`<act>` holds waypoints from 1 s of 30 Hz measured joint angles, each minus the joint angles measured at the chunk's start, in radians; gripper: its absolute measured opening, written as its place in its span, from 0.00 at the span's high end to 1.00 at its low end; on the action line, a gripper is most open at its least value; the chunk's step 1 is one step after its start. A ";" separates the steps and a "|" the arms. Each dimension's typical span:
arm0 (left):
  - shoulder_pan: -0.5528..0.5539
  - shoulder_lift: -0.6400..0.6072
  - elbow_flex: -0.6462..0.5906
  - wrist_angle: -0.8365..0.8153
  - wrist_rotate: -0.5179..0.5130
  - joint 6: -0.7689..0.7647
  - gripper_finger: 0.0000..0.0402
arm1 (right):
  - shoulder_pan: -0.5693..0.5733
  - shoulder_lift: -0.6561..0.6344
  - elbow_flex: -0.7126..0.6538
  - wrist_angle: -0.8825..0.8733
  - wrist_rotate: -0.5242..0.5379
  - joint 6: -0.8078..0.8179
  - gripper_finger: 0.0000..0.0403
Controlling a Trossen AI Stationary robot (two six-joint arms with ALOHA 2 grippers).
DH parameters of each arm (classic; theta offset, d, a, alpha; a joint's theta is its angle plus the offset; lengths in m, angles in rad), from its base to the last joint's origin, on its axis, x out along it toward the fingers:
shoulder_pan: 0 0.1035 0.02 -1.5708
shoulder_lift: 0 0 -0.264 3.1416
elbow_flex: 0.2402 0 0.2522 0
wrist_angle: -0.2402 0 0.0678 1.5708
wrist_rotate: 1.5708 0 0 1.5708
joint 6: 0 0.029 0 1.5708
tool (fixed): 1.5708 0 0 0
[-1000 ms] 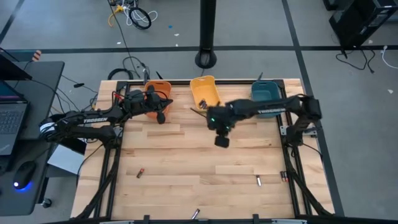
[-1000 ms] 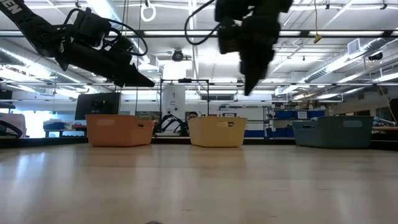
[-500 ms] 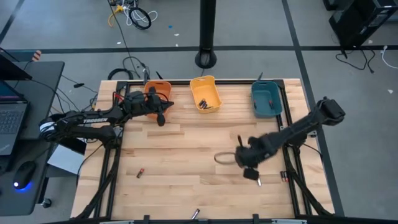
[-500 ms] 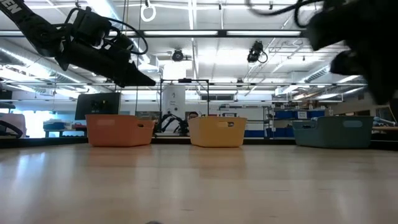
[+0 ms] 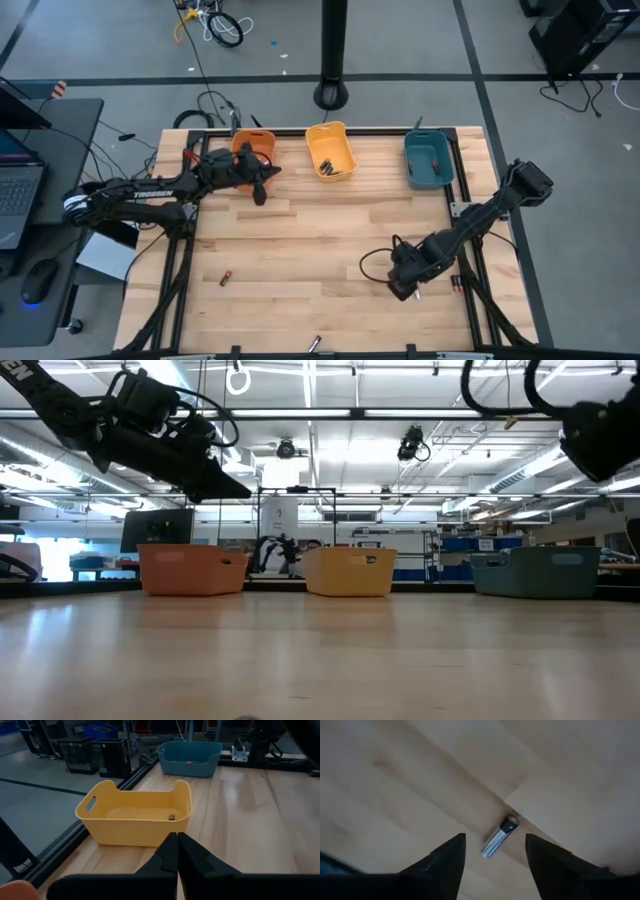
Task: Sort batteries
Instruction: Put the silver battery into the orange bin
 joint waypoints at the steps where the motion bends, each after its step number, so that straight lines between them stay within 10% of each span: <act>1: -0.003 0.000 0.000 -0.003 0.000 0.000 0.98 | 0.005 0.000 -0.010 0.005 -0.005 0.033 0.46; 16: -0.010 0.000 0.000 -0.037 -0.027 0.002 0.98 | 0.052 0.000 -0.173 0.215 -0.013 0.255 0.57; 30: -0.010 0.000 -0.001 -0.024 -0.001 -0.028 0.98 | 0.067 -0.001 -0.189 0.250 0.078 0.113 0.87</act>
